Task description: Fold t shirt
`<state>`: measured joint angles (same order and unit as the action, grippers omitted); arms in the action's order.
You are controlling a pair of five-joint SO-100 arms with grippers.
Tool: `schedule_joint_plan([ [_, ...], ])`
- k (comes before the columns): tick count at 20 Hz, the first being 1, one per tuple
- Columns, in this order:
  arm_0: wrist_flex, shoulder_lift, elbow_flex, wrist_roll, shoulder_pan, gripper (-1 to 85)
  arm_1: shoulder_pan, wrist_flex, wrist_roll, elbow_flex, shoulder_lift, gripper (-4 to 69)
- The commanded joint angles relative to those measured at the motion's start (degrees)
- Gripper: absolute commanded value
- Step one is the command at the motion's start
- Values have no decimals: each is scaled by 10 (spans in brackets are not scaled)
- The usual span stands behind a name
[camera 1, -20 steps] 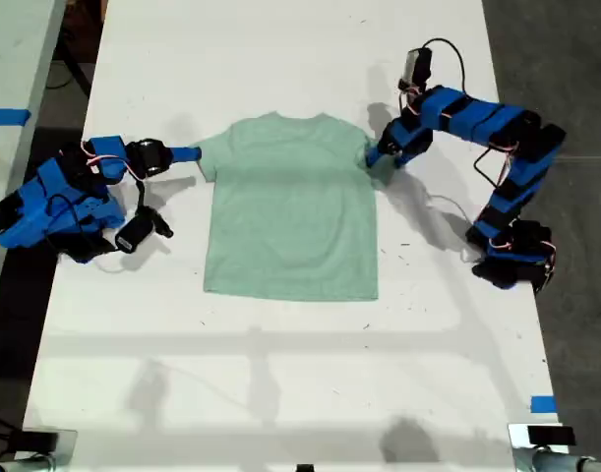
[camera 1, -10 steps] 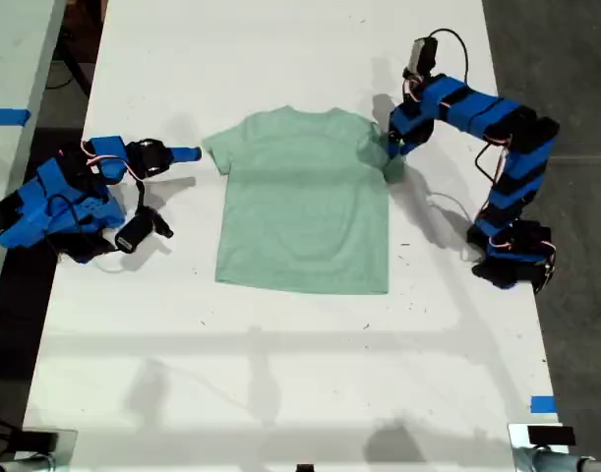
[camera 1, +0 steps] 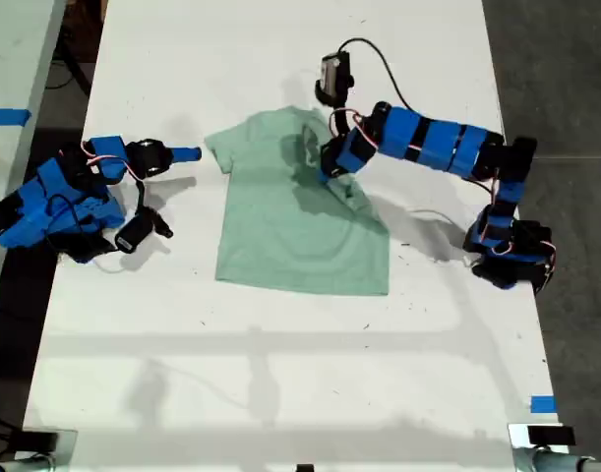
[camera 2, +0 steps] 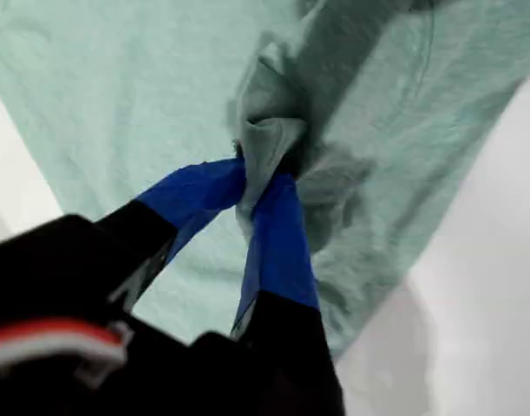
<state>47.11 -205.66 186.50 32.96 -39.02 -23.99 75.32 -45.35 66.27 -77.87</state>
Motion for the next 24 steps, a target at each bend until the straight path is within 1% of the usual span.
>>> schedule_joint_plan([
  [1, -12, -5, 21, 6, 6, -2, 21, -18, 15, -52, -2, 390],
  [2, -12, -5, 21, 6, 6, -2, 15, -5, 13, -56, -2, 420],
  [3, -12, -5, 21, 6, 5, -2, 7, 24, 10, -69, -13, 417],
  [4, -12, -5, 21, 6, 4, -2, -5, 49, 7, -72, -40, 393],
  [6, -12, -5, 21, 6, 4, -2, -33, 54, 2, -12, -147, 187],
  [7, -12, -5, 21, 6, 4, -2, -41, 53, -5, 31, -212, 69],
  [8, -12, -5, 21, 6, 4, -2, -42, 43, -4, 96, -293, 0],
  [9, -12, -5, 21, 6, 4, -2, -38, 16, 14, 194, -389, 0],
  [11, -12, -5, 21, 6, 3, -2, -25, -64, 53, 464, -630, 8],
  [13, -12, -5, 21, 6, 2, -2, 7, -100, 93, 738, -922, 9],
  [14, -12, -5, 21, 6, 0, -2, 30, -82, 110, 860, -1085, 9],
  [15, -14, -5, 21, 6, -4, -2, 40, -24, 101, 968, -1240, 9],
  [16, -18, -5, 21, 5, -20, -2, 38, 26, 112, 1003, -1226, 9],
  [17, -19, -4, 21, 9, -44, -2, 38, 11, 91, 1071, -1231, 9],
  [18, -18, -4, 21, 23, -63, -2, 26, -25, 85, 1113, -1231, 10],
  [19, -38, -4, 21, 40, -59, -2, 27, -17, 76, 1099, -1231, 29],
  [20, -41, -4, 21, 43, -49, -2, 23, -19, 62, 1101, -1231, 39],
  [21, -38, -4, 21, 43, -45, -2, 11, -32, 36, 1110, -1231, 8],
  [22, -39, -4, 19, 43, -50, -2, 5, -24, 24, 1105, -1231, 8],
  [23, -38, -4, 12, 49, -53, -2, 14, 4, -3, 1087, -1231, 8],
  [24, -40, -4, 6, 58, -50, -2, 30, 33, 50, 1077, -1231, 8],
])
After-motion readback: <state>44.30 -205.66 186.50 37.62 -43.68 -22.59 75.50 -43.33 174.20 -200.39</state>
